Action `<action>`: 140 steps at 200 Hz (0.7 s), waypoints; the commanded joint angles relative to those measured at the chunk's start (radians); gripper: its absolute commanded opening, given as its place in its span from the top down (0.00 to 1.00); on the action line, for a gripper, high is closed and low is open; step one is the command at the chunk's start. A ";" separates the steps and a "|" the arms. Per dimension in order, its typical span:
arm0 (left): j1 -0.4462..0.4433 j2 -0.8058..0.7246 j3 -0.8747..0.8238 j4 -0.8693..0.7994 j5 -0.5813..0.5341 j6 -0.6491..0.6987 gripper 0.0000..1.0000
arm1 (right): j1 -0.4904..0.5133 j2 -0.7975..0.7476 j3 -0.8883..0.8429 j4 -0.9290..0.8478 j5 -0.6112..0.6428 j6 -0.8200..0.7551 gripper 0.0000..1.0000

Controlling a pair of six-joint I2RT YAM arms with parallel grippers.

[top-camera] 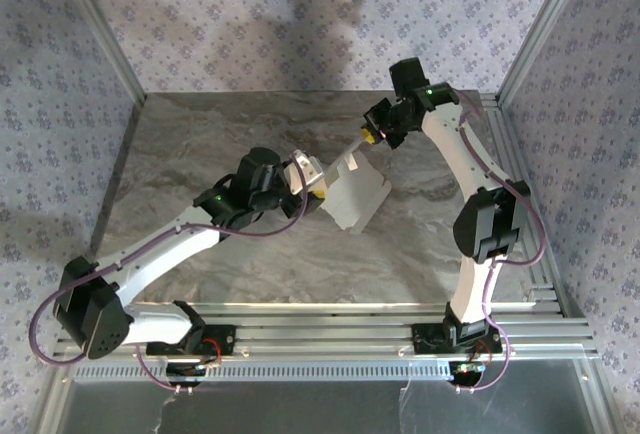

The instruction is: Fold the paper box

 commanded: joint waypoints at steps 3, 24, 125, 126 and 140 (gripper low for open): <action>-0.003 0.035 0.042 0.053 0.036 0.066 0.38 | -0.010 0.021 0.043 -0.047 -0.027 -0.022 1.00; -0.016 0.027 0.057 0.061 0.047 0.069 0.29 | -0.014 0.026 0.045 -0.038 -0.028 -0.021 1.00; -0.167 0.202 0.110 0.241 -0.628 0.043 0.38 | -0.015 -0.002 -0.002 0.012 -0.031 0.141 1.00; -0.167 0.203 0.111 0.243 -0.636 0.041 0.40 | -0.015 -0.004 -0.004 0.013 -0.030 0.146 1.00; -0.168 0.220 0.122 0.261 -0.710 0.021 0.56 | -0.010 -0.024 -0.028 0.012 -0.010 0.215 1.00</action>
